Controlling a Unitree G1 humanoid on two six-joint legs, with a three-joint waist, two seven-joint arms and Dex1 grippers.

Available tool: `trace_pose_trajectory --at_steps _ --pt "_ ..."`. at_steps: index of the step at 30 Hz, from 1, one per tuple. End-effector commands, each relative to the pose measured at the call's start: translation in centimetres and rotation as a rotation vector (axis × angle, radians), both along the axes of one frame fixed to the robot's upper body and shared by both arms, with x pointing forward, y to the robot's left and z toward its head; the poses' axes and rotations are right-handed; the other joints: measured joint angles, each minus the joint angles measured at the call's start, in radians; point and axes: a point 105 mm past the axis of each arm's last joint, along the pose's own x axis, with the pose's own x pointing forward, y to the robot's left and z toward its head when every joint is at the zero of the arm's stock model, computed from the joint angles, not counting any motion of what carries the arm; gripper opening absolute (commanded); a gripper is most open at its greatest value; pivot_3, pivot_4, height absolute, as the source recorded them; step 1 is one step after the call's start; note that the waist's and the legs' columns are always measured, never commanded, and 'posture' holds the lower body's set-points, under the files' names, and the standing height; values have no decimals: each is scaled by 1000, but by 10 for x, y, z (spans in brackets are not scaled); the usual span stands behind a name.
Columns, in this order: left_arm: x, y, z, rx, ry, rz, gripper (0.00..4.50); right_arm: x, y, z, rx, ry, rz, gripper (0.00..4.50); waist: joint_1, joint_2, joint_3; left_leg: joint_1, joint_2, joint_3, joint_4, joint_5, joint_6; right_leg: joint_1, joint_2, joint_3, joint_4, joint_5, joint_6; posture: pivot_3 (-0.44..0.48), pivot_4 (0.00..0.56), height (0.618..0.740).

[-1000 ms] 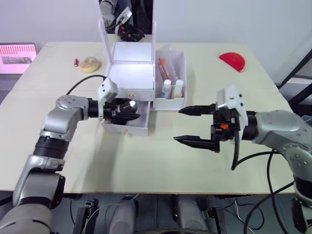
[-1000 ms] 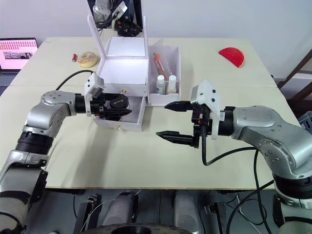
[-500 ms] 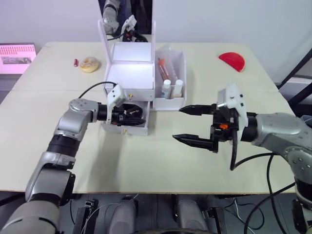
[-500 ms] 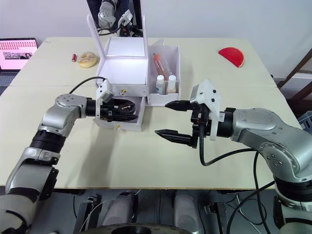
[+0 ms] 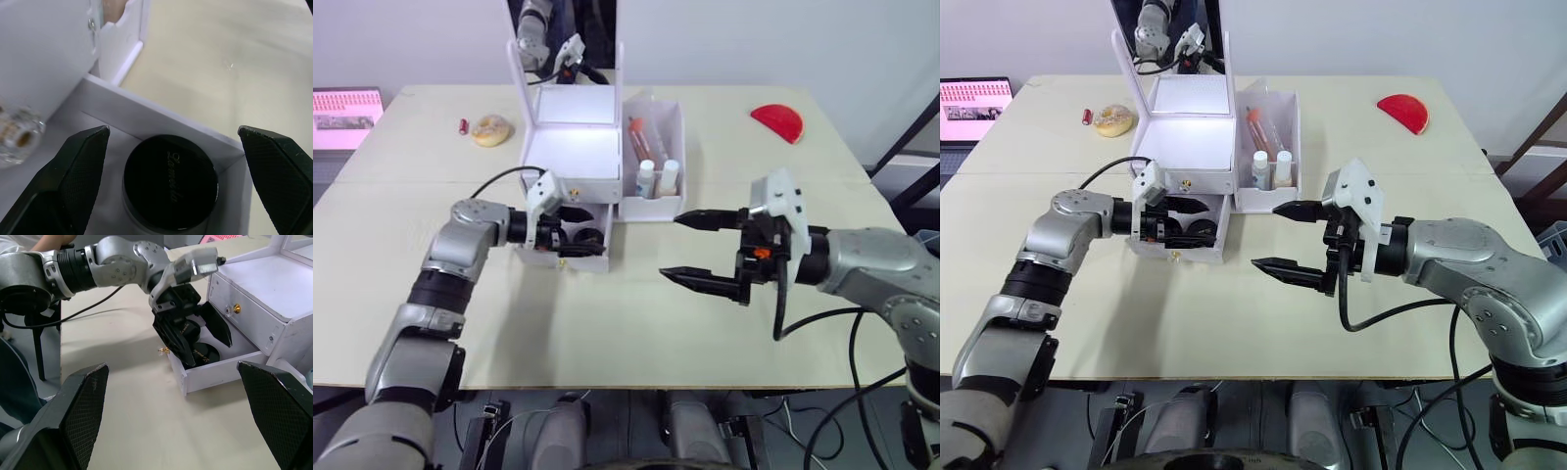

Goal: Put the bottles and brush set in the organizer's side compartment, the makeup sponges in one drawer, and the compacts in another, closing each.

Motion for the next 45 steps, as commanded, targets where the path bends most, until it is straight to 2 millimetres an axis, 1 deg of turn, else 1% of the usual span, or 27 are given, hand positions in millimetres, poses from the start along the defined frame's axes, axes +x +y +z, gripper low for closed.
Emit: trace_pose_trajectory --at_steps 1,2,4,5,7,8,9,11,12,14,17,19,22,24,27,29,32,39,42,45 --pt "-14 7 46 -90 -79 -26 4422 -5 3 6 5 -48 15 4500 -1 0 0 0 0 0 0 0 0 0 0 0 0 0 0 0 150 739" --pt "-24 12 55 -113 -72 -37 4422 -5 2 6 5 -47 13 4500 -2 0 0 0 0 0 0 0 0 0 0 0 0 0 0 0 150 739" --pt "-39 21 65 -121 -63 -46 4422 -5 2 6 5 -45 9 4500 -5 0 0 0 0 0 0 0 0 0 0 0 0 0 0 0 150 739" --pt "-47 26 66 -115 -52 -48 4205 -5 1 5 5 -44 8 4500 -7 1 0 0 0 0 0 0 0 0 0 0 0 0 0 0 150 739" --pt "-61 37 63 -72 -23 -46 3607 -5 1 5 5 -43 7 4500 -7 1 0 1 0 0 -1 0 0 0 0 0 1 -1 1 0 150 739" --pt "-68 44 58 -42 -4 -41 3100 -5 1 4 6 -41 8 4500 -6 2 0 1 0 0 -1 0 0 0 0 0 1 -1 0 0 150 739" --pt "-73 48 55 -23 8 -38 2705 -5 1 4 7 -41 9 4500 -6 2 0 1 0 0 -1 0 0 0 0 0 1 -2 -2 0 150 739" --pt "-82 55 45 47 27 -30 1667 -5 2 4 8 -39 12 4500 -2 1 1 1 0 0 -1 0 0 0 0 0 2 -3 -2 0 150 739" --pt "-84 60 38 96 28 -25 1214 -5 2 4 7 -38 13 4500 -1 1 1 1 0 0 -1 0 0 0 0 0 2 -3 -2 0 150 739" --pt "-87 68 25 183 23 -18 117 -5 2 3 7 -36 15 4500 3 1 1 1 0 0 0 0 0 0 0 0 1 -2 -3 0 150 739" --pt "-81 75 -1 331 -19 -4 51 -5 2 3 8 -34 19 4500 4 1 1 1 0 0 0 0 0 0 0 0 1 -2 -3 0 150 739" --pt "-75 74 -16 404 -57 -1 51 -5 3 3 9 -34 20 4500 3 1 1 0 0 0 -1 0 0 0 0 0 1 -2 -3 0 150 739" --pt "-60 67 -26 426 -101 38 51 -5 3 3 8 -33 19 4500 3 1 1 0 0 0 -1 0 0 0 0 0 1 -2 -3 0 150 739" --pt "-48 65 -30 454 -138 62 51 -6 3 2 8 -32 18 4500 2 1 1 0 0 0 -1 0 0 0 0 0 1 -2 -3 0 150 739" --pt "-31 59 -25 435 -179 103 51 -6 3 2 7 -30 12 4500 2 1 1 0 0 0 0 0 0 0 0 0 1 -2 -3 0 150 739" --pt "-25 57 -23 429 -196 108 51 -7 3 1 7 -30 11 4500 2 1 1 0 0 0 0 0 0 0 0 0 1 -2 -3 0 150 739" --pt "-9 53 -24 441 -215 134 51 -7 4 1 14 -32 5 4500 1 1 1 0 0 0 0 0 0 0 0 0 1 -2 -3 0 150 739" --pt "26 31 -18 342 -228 242 51 -7 6 1 23 -35 2 4500 3 1 0 0 0 0 1 0 0 0 0 0 2 0 0 0 150 739" --pt "37 27 -16 324 -249 286 51 -7 7 1 24 -37 1 4500 3 1 0 0 0 0 1 0 0 0 0 0 3 0 1 0 150 739" --pt "44 27 -16 316 -259 316 51 -8 8 1 26 -36 1 4500 3 1 0 1 0 0 1 0 0 0 0 0 3 0 1 0 150 739"
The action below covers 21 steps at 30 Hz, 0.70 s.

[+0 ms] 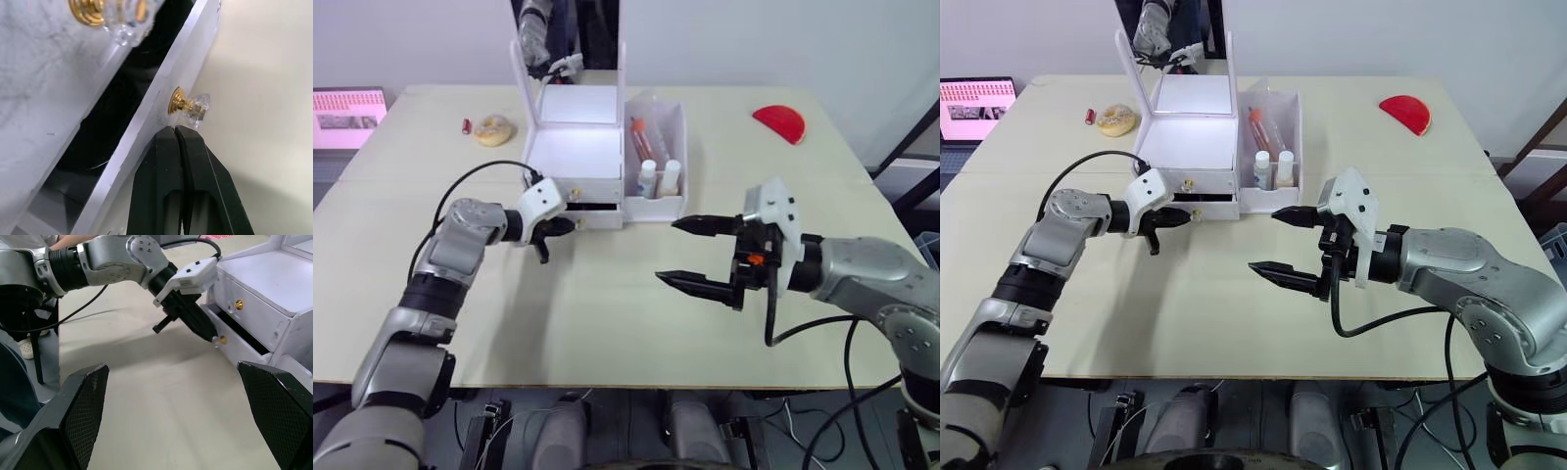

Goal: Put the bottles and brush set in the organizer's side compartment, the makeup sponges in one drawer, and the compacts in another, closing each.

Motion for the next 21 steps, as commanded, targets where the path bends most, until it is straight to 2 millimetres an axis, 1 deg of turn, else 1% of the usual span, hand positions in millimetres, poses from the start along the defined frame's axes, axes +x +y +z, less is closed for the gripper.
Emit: trace_pose_trajectory --at_steps 1,8,17,21 --pt "11 2 17 -9 -81 38 51 -6 5 8 15 -46 25 4500 2 0 0 0 0 0 0 0 0 0 0 0 0 0 0 0 150 739" --pt "17 10 17 4 -105 72 51 -7 5 8 15 -45 24 4500 1 0 0 0 0 0 1 0 0 0 0 0 1 0 0 0 150 739" --pt "15 31 26 39 -144 117 51 -8 7 8 18 -40 34 4500 -3 0 0 0 0 0 0 0 0 0 0 0 1 0 0 0 150 739" --pt "13 33 31 21 -159 128 51 -8 7 7 18 -37 39 4500 -1 0 0 0 0 0 0 0 0 0 0 0 1 0 0 0 150 739"
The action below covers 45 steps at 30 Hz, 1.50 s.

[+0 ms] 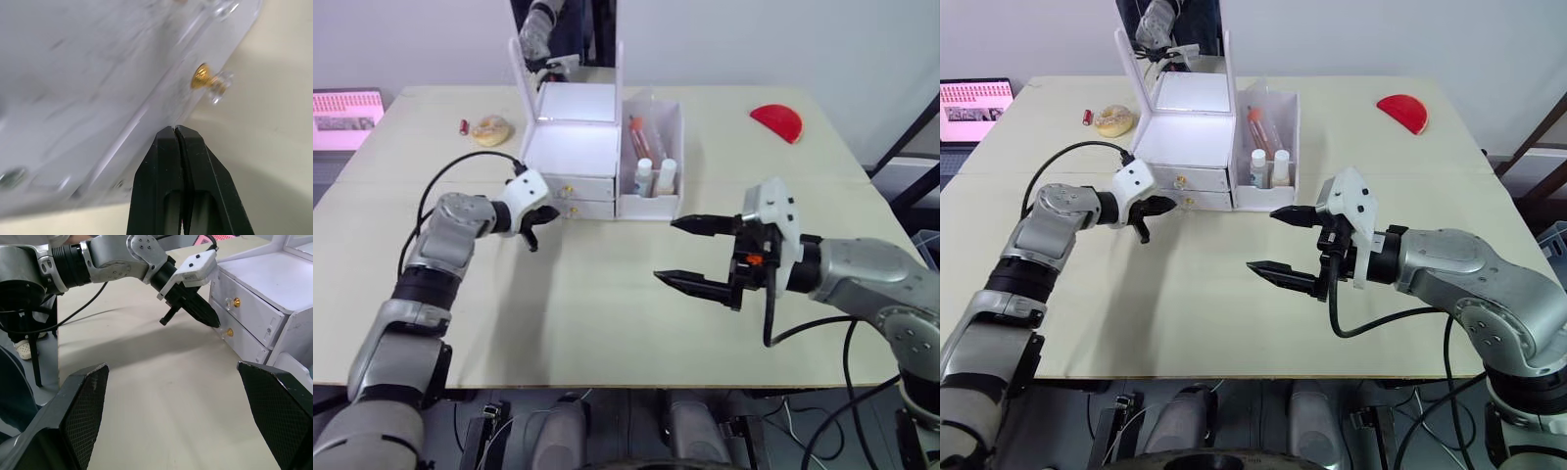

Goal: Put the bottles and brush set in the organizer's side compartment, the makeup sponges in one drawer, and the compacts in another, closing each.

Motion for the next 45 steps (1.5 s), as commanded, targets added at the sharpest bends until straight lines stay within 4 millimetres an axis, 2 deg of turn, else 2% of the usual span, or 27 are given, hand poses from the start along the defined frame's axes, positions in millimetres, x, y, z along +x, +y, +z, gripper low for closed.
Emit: trace_pose_trajectory --at_steps 1,10,14,18,23,27,30,33,37,40,45 --pt "1 4 22 -12 -84 16 51 -7 5 7 10 -35 40 4500 2 0 0 0 0 0 0 0 0 0 0 0 0 0 0 0 150 739" --pt "2 2 20 -15 -90 19 51 -7 6 6 7 -33 45 4500 2 0 0 0 0 0 0 0 0 0 0 0 0 0 0 0 150 739" --pt "-10 10 32 -63 -80 6 51 -7 1 8 2 -35 36 4500 -1 0 0 0 0 0 0 0 0 0 0 0 0 0 0 0 150 739" --pt "-43 21 52 -184 -23 -16 51 -2 -15 11 -6 -36 -1 4500 -9 0 0 0 0 0 -1 0 0 0 0 0 0 0 1 0 150 739" --pt "-104 43 79 -276 60 -73 51 10 -48 14 -2 -25 -100 4500 -6 0 0 0 0 0 -1 0 0 -1 0 0 0 -1 0 0 150 739" --pt "-136 79 100 -377 28 22 51 18 -75 11 -38 -37 -179 4500 -1 0 1 1 0 0 -1 0 0 0 0 0 0 -3 -3 0 150 739" --pt "-158 122 89 -341 18 183 867 24 -104 5 -51 -39 -272 4500 -3 1 0 1 0 1 -1 0 0 0 0 0 0 -3 -3 0 150 739" --pt "-174 153 80 -339 -18 316 2378 27 -131 -3 -40 -20 -347 4500 -4 1 0 1 0 1 -2 0 0 0 0 0 -1 -3 -4 0 150 739" --pt "-184 171 73 -339 -55 397 4466 27 -153 -17 -46 15 -390 4500 1 0 0 1 0 1 -1 0 0 0 0 0 -1 -3 -4 0 150 739" --pt "-189 184 69 -340 -71 444 4490 27 -169 -32 -76 41 -418 4500 -2 0 0 1 0 1 -1 0 0 1 -1 0 -1 -3 -4 0 150 739" --pt "-190 191 74 -327 -111 470 4490 30 -177 -35 -76 45 -425 4500 -7 1 0 2 0 2 -1 0 0 0 -1 0 -1 -3 -4 0 150 739"
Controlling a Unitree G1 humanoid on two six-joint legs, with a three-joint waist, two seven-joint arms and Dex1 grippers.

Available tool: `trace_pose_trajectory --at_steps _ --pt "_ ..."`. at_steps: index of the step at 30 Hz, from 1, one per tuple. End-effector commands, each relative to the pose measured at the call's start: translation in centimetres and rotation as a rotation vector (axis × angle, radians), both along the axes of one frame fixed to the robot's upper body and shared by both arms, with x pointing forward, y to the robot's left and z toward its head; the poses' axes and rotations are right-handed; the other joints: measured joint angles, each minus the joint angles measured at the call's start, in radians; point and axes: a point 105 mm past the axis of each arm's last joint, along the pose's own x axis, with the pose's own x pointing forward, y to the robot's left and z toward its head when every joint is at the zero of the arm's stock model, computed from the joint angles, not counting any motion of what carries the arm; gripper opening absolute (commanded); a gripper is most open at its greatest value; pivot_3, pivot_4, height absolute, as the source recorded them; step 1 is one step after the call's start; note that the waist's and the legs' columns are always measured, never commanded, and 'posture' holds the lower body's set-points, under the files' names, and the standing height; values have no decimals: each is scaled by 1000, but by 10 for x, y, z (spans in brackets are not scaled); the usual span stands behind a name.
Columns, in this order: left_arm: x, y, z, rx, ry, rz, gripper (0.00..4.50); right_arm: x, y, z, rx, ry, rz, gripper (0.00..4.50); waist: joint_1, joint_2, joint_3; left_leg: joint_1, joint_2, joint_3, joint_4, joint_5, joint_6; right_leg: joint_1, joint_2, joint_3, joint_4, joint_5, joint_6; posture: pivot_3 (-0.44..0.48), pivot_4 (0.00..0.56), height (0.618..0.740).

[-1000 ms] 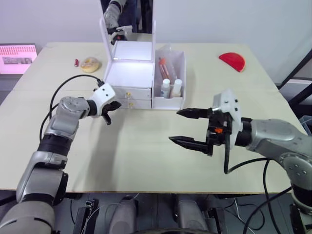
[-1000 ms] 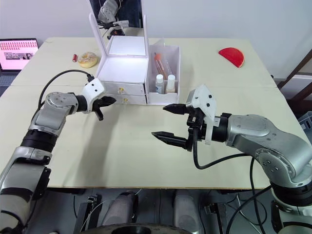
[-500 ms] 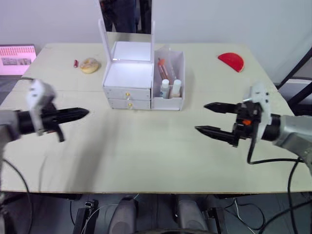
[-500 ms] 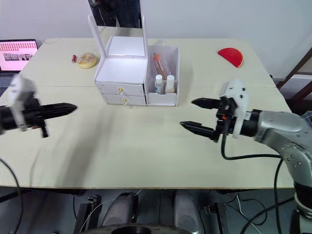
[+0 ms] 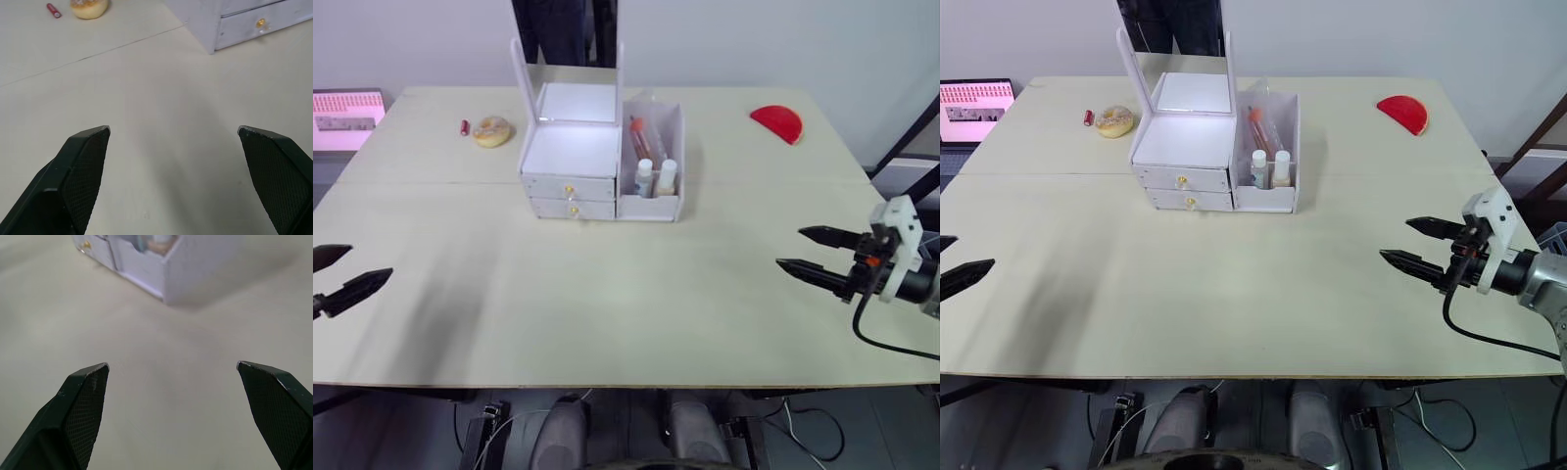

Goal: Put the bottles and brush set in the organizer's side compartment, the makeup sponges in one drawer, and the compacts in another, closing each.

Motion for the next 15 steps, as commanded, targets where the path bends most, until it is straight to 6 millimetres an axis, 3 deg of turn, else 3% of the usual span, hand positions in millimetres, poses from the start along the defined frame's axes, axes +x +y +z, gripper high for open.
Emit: trace_pose_trajectory --at_steps 1,15 --pt "-3 4 18 42 -70 17 4490 2 -2 12 -11 -50 11 4500 -2 0 0 0 0 0 0 0 0 0 0 0 0 0 0 0 150 739" --pt "-6 2 23 45 -84 13 4490 4 7 14 5 -37 41 4500 -1 0 0 0 0 0 0 0 0 0 0 0 0 0 0 0 150 739"
